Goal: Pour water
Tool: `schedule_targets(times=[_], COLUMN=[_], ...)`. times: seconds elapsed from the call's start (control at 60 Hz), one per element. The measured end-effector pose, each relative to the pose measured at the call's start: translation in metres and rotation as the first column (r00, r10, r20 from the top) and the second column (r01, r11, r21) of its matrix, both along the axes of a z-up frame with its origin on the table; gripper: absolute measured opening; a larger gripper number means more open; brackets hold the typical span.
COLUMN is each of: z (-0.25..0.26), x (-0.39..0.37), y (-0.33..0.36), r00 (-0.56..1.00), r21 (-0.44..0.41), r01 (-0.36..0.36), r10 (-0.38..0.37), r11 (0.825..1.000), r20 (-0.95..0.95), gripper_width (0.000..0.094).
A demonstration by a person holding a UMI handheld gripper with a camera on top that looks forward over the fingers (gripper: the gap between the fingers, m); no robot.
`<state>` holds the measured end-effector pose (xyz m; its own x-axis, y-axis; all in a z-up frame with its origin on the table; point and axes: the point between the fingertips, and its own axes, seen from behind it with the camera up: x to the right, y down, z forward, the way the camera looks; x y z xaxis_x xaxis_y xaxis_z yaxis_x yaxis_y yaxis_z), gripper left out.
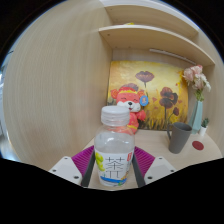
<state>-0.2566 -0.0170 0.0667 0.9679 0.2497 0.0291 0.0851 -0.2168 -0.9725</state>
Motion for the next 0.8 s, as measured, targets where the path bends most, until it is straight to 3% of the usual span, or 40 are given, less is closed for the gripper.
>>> schedule_targets(times=[0.05, 0.167, 0.35, 0.5, 0.65, 0.8], z=[0.001, -0.001, 0.000, 0.002, 0.028, 0.054], x=[0.000, -0.012, -0.007, -0.006, 0.017, 0.047], y=[0.003, 0.001, 0.012, 0.023, 0.046, 0.081], r00=[1.000, 0.999, 0.998, 0.997, 0.967, 0.870], r21=[0.013, 0.023, 0.015, -0.022, -0.083, -0.162], r01=[0.010, -0.037, 0.012, 0.022, 0.110, 0.153], r10=[-0.010, 0.037, -0.011, -0.024, -0.126, -0.211], r11=[1.000, 0.999, 1.000, 1.000, 0.990, 0.975], r20=[-0.014, -0.029, -0.057, -0.077, -0.220, -0.446], gripper_width=[0.0574, 0.0497, 0.0410, 0.0410, 0.0409, 0.0410])
